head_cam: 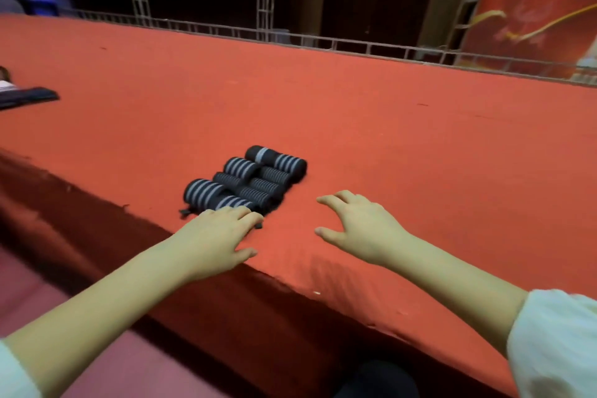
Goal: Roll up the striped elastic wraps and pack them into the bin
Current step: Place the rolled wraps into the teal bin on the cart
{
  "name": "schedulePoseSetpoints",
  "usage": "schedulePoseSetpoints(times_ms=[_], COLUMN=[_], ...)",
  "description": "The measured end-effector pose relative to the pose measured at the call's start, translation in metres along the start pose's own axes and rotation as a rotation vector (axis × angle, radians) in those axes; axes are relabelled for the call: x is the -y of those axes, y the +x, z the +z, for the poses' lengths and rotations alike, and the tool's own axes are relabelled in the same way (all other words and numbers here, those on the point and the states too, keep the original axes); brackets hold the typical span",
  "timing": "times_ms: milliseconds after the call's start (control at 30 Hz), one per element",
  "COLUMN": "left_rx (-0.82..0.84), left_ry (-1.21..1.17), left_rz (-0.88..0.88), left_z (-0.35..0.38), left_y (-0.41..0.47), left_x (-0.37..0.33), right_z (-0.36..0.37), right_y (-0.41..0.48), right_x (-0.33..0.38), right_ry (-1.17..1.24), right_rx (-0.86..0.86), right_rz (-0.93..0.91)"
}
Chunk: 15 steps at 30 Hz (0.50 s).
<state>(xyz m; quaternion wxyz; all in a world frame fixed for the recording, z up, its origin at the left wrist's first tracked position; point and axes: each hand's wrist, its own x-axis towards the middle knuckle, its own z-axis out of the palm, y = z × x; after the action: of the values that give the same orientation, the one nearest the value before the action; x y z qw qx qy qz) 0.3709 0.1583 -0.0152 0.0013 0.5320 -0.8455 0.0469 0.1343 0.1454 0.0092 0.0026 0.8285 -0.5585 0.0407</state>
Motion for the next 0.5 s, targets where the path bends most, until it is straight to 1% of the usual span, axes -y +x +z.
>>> schedulePoseSetpoints(times_ms=[100, 200, 333, 500], left_rx=[0.041, 0.044, 0.046, 0.087], left_ry=[-0.004, -0.030, -0.081, -0.207], left_rz=[-0.032, -0.032, -0.012, 0.023], left_z=[0.019, 0.034, 0.046, 0.058], left_y=[0.001, 0.012, 0.045, 0.088], left_x=[0.031, 0.056, 0.082, 0.110], right_z=[0.020, 0.037, 0.056, 0.074], right_y=[0.034, 0.066, 0.111, 0.166], right_x=[0.020, 0.030, 0.035, 0.038], right_ry=[0.023, 0.044, 0.097, 0.135], right_rx=[0.028, 0.060, 0.061, 0.097], right_rz=[-0.035, -0.044, -0.054, -0.106])
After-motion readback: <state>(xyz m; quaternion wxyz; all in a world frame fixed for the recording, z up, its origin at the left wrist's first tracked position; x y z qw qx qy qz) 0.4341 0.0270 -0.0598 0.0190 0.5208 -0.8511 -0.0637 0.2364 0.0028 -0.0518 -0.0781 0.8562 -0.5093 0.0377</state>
